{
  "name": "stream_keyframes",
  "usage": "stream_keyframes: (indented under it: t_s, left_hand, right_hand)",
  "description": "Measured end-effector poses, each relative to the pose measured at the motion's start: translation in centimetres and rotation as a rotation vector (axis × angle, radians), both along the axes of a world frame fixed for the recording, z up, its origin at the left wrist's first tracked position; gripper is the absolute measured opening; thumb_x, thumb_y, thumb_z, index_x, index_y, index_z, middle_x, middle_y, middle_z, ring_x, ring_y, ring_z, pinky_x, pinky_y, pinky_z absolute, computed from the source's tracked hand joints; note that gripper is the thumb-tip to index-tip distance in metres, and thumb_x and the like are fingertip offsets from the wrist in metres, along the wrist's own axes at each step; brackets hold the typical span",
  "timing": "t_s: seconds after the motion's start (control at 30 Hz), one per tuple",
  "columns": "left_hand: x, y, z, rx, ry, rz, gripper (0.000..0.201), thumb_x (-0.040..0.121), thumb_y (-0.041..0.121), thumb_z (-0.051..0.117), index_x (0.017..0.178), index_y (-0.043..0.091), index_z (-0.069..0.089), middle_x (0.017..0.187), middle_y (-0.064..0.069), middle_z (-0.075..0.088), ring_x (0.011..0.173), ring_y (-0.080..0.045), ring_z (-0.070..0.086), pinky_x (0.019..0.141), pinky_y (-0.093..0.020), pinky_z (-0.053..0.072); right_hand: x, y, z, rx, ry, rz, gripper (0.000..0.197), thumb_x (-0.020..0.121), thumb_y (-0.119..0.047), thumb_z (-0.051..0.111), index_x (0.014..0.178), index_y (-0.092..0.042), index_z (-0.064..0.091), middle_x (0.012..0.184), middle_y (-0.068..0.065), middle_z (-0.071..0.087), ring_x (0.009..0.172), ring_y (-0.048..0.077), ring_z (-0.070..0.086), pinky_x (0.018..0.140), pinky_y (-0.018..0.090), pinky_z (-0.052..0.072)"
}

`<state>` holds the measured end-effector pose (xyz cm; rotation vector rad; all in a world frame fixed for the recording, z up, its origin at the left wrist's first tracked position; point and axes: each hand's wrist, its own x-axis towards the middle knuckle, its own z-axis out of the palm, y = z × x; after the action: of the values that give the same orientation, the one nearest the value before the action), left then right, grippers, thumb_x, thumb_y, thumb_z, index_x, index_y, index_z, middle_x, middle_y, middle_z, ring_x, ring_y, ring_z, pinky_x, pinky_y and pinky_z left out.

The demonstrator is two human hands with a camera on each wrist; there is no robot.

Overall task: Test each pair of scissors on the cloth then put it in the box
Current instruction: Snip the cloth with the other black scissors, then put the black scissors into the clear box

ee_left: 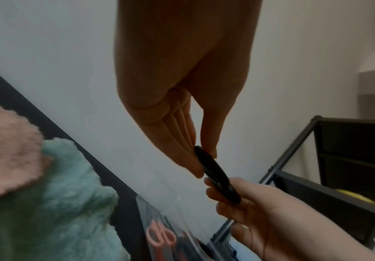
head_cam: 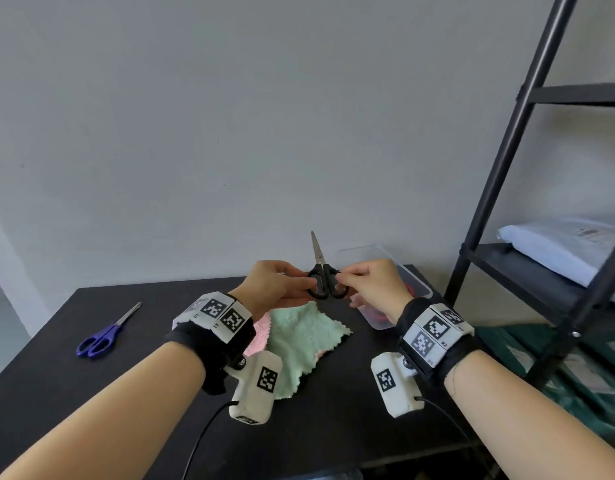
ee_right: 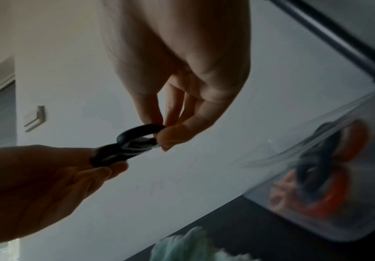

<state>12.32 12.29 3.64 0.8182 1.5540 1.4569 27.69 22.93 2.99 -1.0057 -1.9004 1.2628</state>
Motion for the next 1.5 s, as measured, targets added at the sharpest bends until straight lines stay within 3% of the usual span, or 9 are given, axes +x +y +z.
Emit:
stream_keyframes:
  t_s: [0.1, 0.23, 0.43, 0.57, 0.67, 0.93, 1.1, 1.37, 1.5]
  left_hand:
    - [2.2, 3.1, -0.6, -0.017, 0.047, -0.018, 0.02, 0.078, 0.003, 0.076, 0.092, -0.005, 0.065, 0.077, -0.016, 0.072, 0.066, -0.018, 0.071, 0.068, -0.025, 0.06]
    - [4.4, 6.8, -1.7, -0.044, 0.056, -0.034, 0.029, 0.075, 0.006, 0.079, 0.096, -0.011, 0.067, 0.072, -0.014, 0.071, 0.06, -0.014, 0.07, 0.064, -0.022, 0.059]
    - [6.9, 10.5, -2.9, -0.066, 0.157, -0.079, 0.026, 0.074, 0.008, 0.08, 0.093, -0.005, 0.068, 0.081, -0.02, 0.07, 0.068, -0.02, 0.07, 0.07, -0.028, 0.06]
    - [7.5, 11.7, -3.6, -0.088, 0.197, -0.131, 0.022, 0.078, 0.001, 0.075, 0.096, -0.01, 0.068, 0.09, -0.028, 0.07, 0.058, -0.015, 0.068, 0.066, -0.025, 0.06]
    - [7.7, 12.3, -3.8, -0.121, 0.222, -0.149, 0.019, 0.081, -0.004, 0.07, 0.098, -0.01, 0.068, 0.093, -0.029, 0.07, 0.067, -0.022, 0.07, 0.066, -0.024, 0.059]
    - [7.2, 12.4, -3.7, -0.157, 0.278, -0.144, 0.019, 0.081, -0.007, 0.066, 0.099, -0.008, 0.069, 0.091, -0.026, 0.071, 0.068, -0.021, 0.07, 0.067, -0.023, 0.059]
    - [6.6, 11.2, -2.4, -0.152, 0.305, -0.135, 0.009, 0.081, -0.007, 0.066, 0.087, -0.001, 0.07, 0.086, -0.021, 0.069, 0.064, -0.017, 0.066, 0.061, -0.018, 0.057]
    - [5.0, 8.1, -0.1, -0.184, 0.352, -0.125, 0.011, 0.085, -0.001, 0.064, 0.079, 0.008, 0.067, 0.079, -0.013, 0.065, 0.059, -0.019, 0.066, 0.06, -0.024, 0.059]
    - [3.2, 5.2, 0.9, -0.193, 0.399, -0.095, 0.01, 0.086, 0.001, 0.063, 0.078, 0.008, 0.065, 0.071, -0.009, 0.064, 0.048, -0.01, 0.063, 0.059, -0.024, 0.058]
  right_hand:
    - [2.3, 2.8, -0.6, 0.105, -0.106, -0.106, 0.008, 0.079, -0.013, 0.07, 0.075, -0.012, 0.077, 0.072, 0.014, 0.071, 0.056, 0.013, 0.058, 0.057, 0.022, 0.048]
    - [4.6, 5.4, -1.3, 0.194, -0.211, -0.153, 0.007, 0.077, -0.012, 0.071, 0.076, -0.013, 0.078, 0.074, 0.001, 0.073, 0.071, 0.01, 0.065, 0.071, 0.026, 0.052]
    - [6.6, 8.1, -2.4, 0.207, -0.287, -0.204, 0.008, 0.081, -0.015, 0.071, 0.081, -0.011, 0.077, 0.075, 0.002, 0.072, 0.073, 0.012, 0.065, 0.072, 0.027, 0.053]
    - [6.8, 9.6, -3.1, 0.23, -0.358, -0.237, 0.016, 0.08, -0.019, 0.069, 0.071, -0.008, 0.077, 0.073, 0.011, 0.073, 0.071, 0.021, 0.068, 0.065, 0.028, 0.053]
    - [6.6, 10.5, -3.6, 0.22, -0.398, -0.252, 0.021, 0.079, -0.021, 0.069, 0.068, -0.005, 0.075, 0.07, 0.014, 0.071, 0.069, 0.024, 0.067, 0.063, 0.031, 0.054]
    - [6.4, 11.1, -3.8, 0.234, -0.477, -0.207, 0.025, 0.085, -0.026, 0.067, 0.067, -0.009, 0.074, 0.065, 0.006, 0.068, 0.065, 0.019, 0.066, 0.061, 0.029, 0.054]
    - [6.4, 10.6, -2.9, 0.235, -0.505, -0.173, 0.033, 0.09, -0.026, 0.061, 0.059, -0.017, 0.063, 0.056, -0.005, 0.056, 0.056, 0.012, 0.056, 0.052, 0.021, 0.04]
    - [5.6, 8.4, 0.6, 0.285, -0.541, -0.145, 0.033, 0.087, -0.018, 0.058, 0.055, -0.011, 0.057, 0.053, 0.002, 0.051, 0.053, 0.019, 0.048, 0.055, 0.024, 0.04]
    - [3.1, 5.7, 2.0, 0.312, -0.541, -0.061, 0.027, 0.083, -0.012, 0.054, 0.056, -0.009, 0.055, 0.055, 0.004, 0.052, 0.056, 0.02, 0.047, 0.057, 0.027, 0.04]
